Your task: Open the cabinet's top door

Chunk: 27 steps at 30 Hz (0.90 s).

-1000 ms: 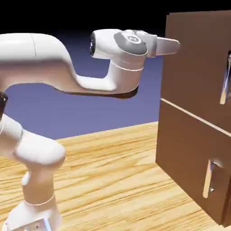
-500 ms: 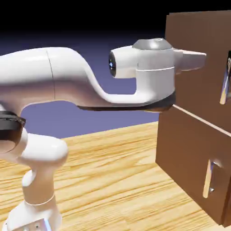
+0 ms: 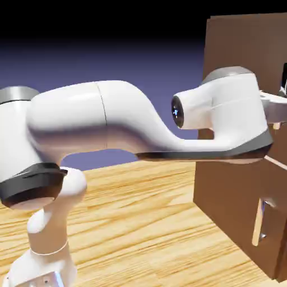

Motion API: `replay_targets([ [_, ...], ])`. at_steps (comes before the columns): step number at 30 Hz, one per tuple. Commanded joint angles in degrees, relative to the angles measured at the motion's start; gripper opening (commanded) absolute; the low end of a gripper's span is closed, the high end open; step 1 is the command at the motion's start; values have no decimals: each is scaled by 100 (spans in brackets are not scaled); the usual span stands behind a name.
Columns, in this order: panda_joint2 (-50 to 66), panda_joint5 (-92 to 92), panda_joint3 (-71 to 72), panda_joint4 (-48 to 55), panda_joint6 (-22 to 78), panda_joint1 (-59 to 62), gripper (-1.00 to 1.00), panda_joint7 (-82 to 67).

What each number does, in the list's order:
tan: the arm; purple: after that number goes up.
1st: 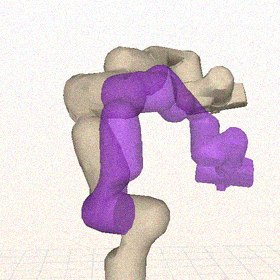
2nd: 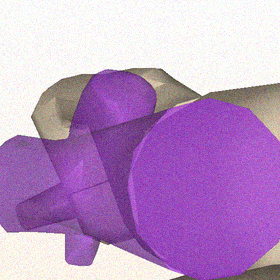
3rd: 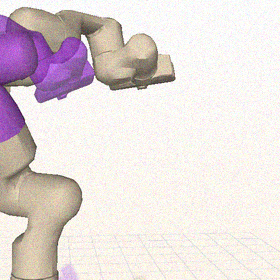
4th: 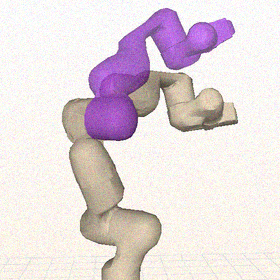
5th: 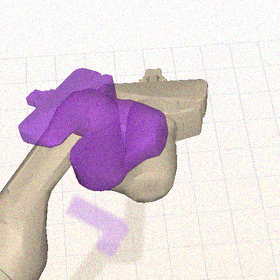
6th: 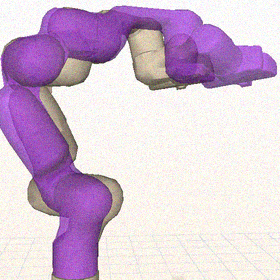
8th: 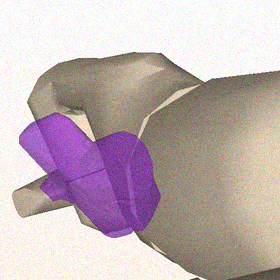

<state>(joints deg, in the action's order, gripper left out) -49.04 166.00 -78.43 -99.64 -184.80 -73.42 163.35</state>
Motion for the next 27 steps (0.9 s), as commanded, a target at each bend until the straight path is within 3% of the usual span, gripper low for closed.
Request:
replay_targets([
  [1,10,0,-32,38,2,-51,0,0],
  [2,10,0,-32,38,2,-51,-100,0],
  [27,431,-1659,3520,-3379,1780,4931,-100,265],
])
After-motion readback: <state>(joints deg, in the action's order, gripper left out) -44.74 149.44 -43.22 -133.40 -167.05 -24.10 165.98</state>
